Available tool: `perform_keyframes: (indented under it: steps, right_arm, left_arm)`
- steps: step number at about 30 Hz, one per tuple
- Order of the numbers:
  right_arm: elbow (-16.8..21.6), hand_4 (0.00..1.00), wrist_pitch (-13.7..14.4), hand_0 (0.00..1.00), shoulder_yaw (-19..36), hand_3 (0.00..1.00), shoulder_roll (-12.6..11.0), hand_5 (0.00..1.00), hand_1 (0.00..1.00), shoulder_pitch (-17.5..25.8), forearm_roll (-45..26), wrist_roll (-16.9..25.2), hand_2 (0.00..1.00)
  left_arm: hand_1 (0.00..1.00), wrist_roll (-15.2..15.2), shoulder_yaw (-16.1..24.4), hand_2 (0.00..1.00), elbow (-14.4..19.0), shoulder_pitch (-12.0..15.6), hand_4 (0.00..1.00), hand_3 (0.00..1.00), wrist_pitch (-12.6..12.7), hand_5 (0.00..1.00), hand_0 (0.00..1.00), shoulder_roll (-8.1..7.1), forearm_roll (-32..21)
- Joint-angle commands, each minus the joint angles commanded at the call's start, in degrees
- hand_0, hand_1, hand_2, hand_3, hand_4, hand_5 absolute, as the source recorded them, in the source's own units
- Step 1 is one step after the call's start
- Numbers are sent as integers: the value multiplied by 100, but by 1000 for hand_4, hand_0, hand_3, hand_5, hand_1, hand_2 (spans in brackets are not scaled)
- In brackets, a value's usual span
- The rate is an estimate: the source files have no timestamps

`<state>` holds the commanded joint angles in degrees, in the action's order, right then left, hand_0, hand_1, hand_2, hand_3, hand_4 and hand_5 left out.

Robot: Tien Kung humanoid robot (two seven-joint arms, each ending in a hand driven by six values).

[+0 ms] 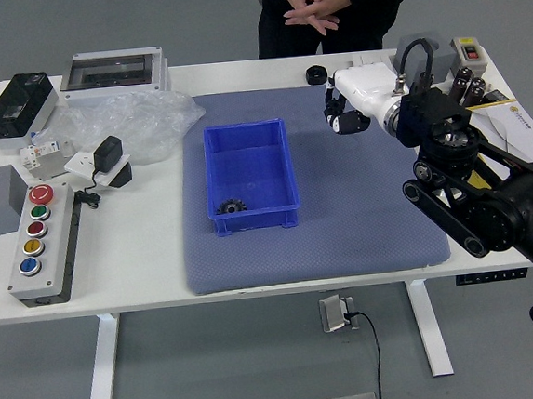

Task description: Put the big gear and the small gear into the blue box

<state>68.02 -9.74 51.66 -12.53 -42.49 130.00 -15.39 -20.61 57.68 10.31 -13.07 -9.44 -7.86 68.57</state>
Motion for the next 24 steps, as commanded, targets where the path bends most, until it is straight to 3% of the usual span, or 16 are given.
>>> perform_keyframes:
  steps: [7,15,16,21,22,24]
  right_arm:
    - [518,459,-33,582,-173,508,311,182,475,-49,0,-26,499]
    - [465,460,-5,582,-386,508,724,182,475,-55,-16,-4,499]
    - [443,483,-20,588,-410,569,755,204,487,-47,-36,-4,525]
    - [331,483,-120,588,-470,569,839,204,487,-3,-211,-3,525]
    - [318,697,-140,640,-470,626,848,389,560,2,-243,-3,624]
    - [299,697,-175,640,-466,626,863,389,560,8,-296,1,624]
  left_arm:
    - [788,-2,7,782,0,1,664,760,-12,374,826,-7,40]
    - [788,-6,12,782,0,3,664,762,-25,374,826,-3,92]
    - [788,-7,13,782,0,4,665,763,-26,375,826,-4,98]
    - [788,-11,20,782,0,12,665,763,-26,375,826,-6,114]
    - [788,-11,20,782,0,13,665,763,-26,375,826,-6,114]
    - [788,-10,18,782,0,12,665,763,-25,375,826,-3,109]
